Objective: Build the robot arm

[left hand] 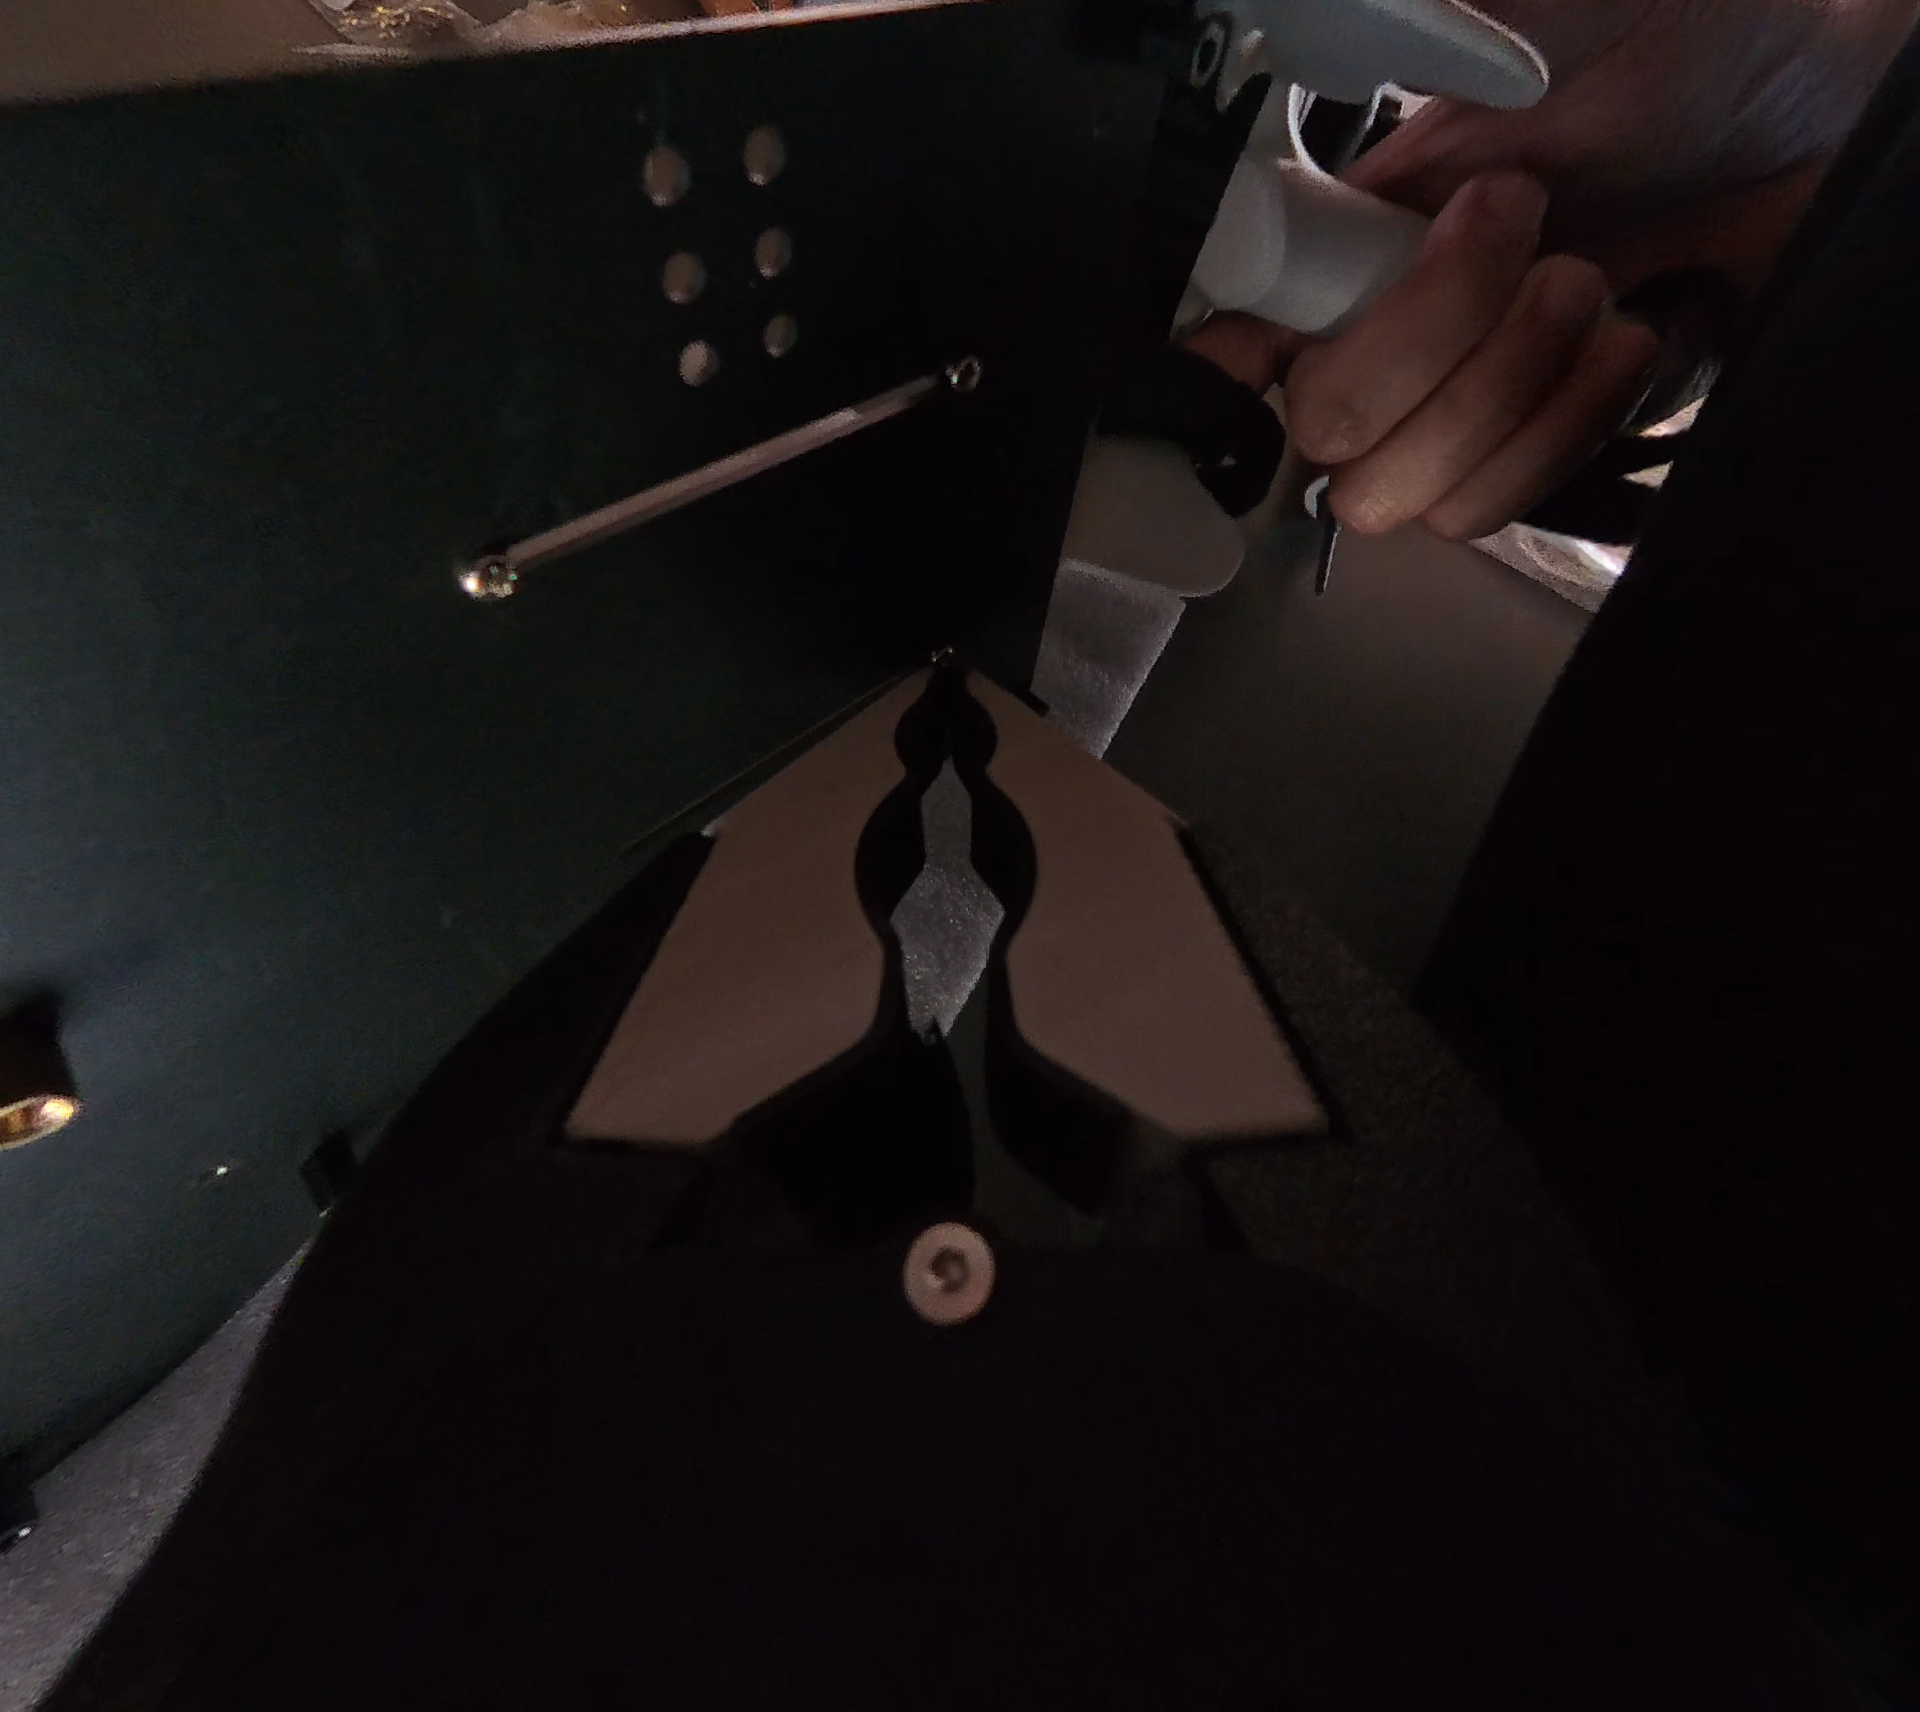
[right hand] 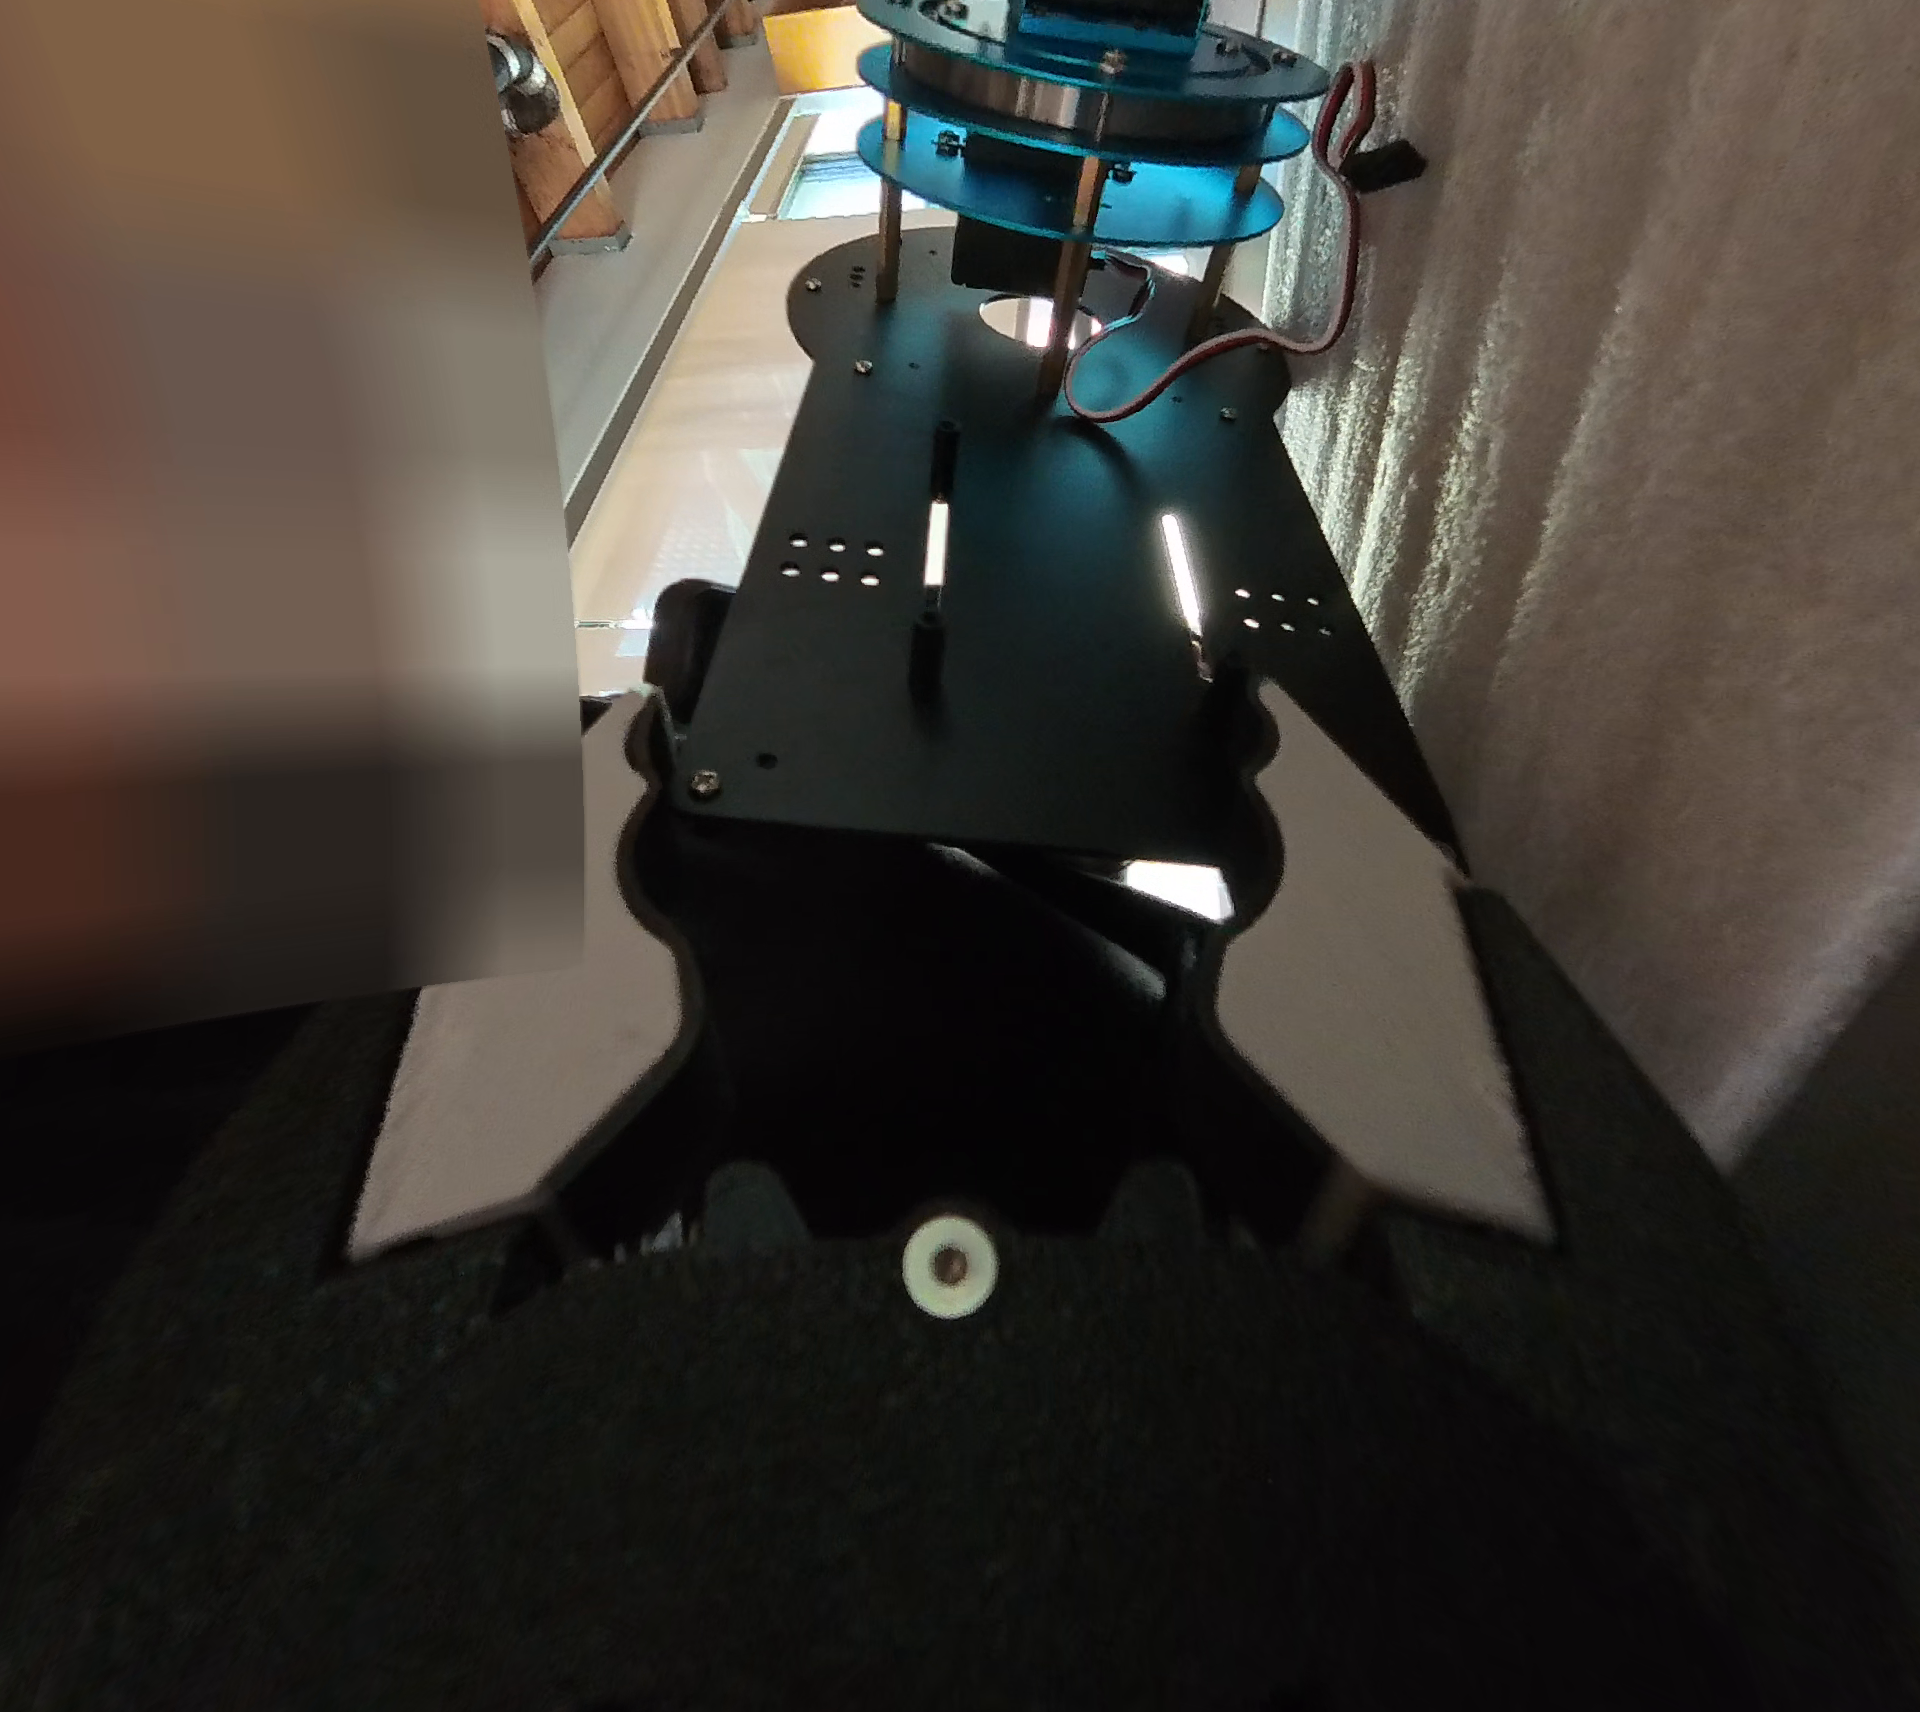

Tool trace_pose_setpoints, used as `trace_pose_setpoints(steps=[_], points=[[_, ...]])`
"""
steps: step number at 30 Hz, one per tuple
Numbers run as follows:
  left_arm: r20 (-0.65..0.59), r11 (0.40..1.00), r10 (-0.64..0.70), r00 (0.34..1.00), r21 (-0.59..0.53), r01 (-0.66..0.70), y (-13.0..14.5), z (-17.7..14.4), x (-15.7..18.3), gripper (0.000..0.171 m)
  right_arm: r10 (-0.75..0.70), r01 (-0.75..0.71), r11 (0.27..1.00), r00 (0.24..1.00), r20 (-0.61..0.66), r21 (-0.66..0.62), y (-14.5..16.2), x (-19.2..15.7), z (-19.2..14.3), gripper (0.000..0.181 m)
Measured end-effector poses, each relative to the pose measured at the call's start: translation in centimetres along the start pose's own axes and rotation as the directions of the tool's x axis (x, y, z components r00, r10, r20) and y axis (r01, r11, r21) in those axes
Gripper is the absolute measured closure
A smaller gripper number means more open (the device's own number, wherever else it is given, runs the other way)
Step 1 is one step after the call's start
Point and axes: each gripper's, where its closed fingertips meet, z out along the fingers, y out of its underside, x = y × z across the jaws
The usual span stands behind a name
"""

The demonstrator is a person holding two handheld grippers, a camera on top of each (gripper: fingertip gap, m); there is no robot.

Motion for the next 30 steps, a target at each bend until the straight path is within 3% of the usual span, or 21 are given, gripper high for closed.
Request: trace_pose_setpoints(steps=[9,10,11,12,15,17,19,20,25,30], points=[[0.005,1.0,0.006,1.0,-0.008,-0.006,0.1,0.1,0.1,0.171,-0.028,0.027,1.0,0.998,-0.052,-0.012,0.1,-0.2,-0.4,0.08],[0.004,1.0,0.005,1.0,-0.007,-0.005,0.1,0.2,0.1,0.171,-0.068,0.067,0.998,0.994,0.087,0.019,-0.3,-2.7,-0.5,0.106],[0.005,1.0,0.005,1.0,-0.006,-0.005,0.1,0.2,0.1,0.171,-0.073,0.072,0.997,0.996,0.046,0.02,-0.4,-2.5,-0.3,0.133],[0.009,1.0,0.009,1.0,-0.011,-0.009,0.1,0.3,0.1,0.171,-0.1,0.1,0.995,0.995,0.021,0.007,-0.3,-2.4,-0.3,0.133],[0.011,1.0,0.022,1.0,-0.012,-0.022,0.1,0.3,0.1,0.171,-0.16,0.159,0.987,0.986,-0.045,-0.025,-0.3,-2.0,-1.0,0.128],[0.008,1.0,0.019,1.0,-0.013,-0.019,0.1,0.2,0.1,0.171,-0.163,0.164,0.986,0.983,-0.087,-0.002,-1.2,-1.3,-1.8,0.113],[0.004,1.0,0.023,1.0,-0.014,-0.023,0.1,0.2,0.1,0.171,-0.112,0.111,0.994,0.99,-0.088,-0.014,-1.4,-0.3,-1.7,0.073],[0.002,1.0,0.024,1.0,-0.015,-0.024,0.1,0.2,0.1,0.171,-0.077,0.076,0.997,0.995,-0.07,-0.027,-1.2,0.0,-1.4,0.067],[-0.008,1.0,0.025,1.0,-0.017,-0.025,0.1,0.2,0.1,0.171,-0.014,0.015,0.997,1.0,0.004,-0.077,-0.5,0.1,0.4,0.069],[-0.008,1.0,0.025,1.0,-0.015,-0.025,0.1,0.2,0.1,0.171,0.012,-0.016,0.997,0.998,-0.054,-0.072,-0.4,0.3,0.2,0.074]])
